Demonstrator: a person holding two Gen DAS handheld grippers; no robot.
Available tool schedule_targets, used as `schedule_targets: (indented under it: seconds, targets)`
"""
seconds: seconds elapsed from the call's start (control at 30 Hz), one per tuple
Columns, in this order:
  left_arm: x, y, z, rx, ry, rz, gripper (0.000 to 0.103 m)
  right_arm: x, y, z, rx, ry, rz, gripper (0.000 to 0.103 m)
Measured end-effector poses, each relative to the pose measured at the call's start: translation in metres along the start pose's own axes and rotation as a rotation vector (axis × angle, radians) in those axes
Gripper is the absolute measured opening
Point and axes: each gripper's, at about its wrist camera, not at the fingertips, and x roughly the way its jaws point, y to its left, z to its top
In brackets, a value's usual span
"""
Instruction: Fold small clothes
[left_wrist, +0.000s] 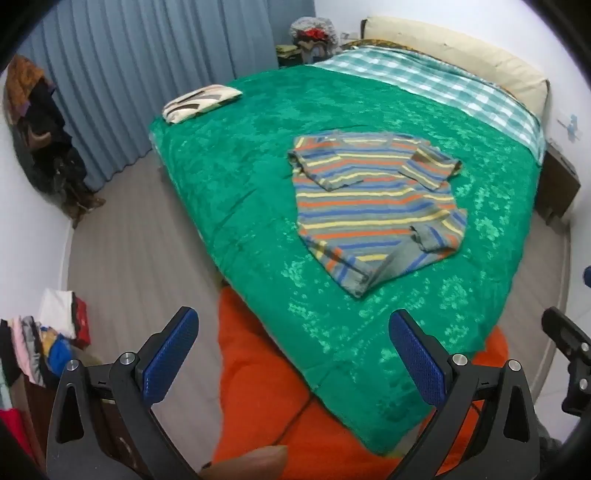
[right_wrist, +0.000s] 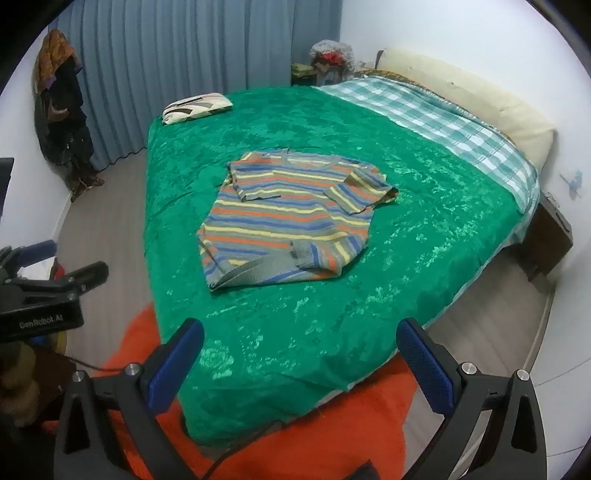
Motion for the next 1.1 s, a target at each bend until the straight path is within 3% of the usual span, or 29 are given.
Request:
schedule_targets:
  seconds: [0.37,1.1]
  targets:
    - [0.025,-0.015,0.012,0.046,0.014,-0.003,0.103,0.014,-0.013,0.019,0.032,-0.035,-0.059,0.103]
    - [0.039,-0.014,0.013,0.046,0.035,0.016,0.103,0.036,0.001,0.023,0.008,0.008,-0.056,0.103]
